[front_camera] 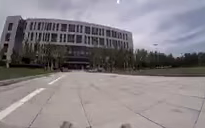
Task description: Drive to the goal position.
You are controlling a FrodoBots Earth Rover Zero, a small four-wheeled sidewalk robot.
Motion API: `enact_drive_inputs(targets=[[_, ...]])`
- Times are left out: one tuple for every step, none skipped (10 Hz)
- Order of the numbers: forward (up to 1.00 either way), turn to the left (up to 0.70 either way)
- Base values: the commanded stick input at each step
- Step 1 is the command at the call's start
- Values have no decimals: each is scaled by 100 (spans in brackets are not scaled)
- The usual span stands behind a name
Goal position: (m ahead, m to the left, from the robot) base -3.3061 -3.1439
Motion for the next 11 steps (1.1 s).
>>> enact_drive_inputs(targets=[[70,-33],[70,-33],[70,-33],[70,-26],[42,-13],[6,0],[4,0],[-25,0],[-58,2],[-70,12],[-70,28]])
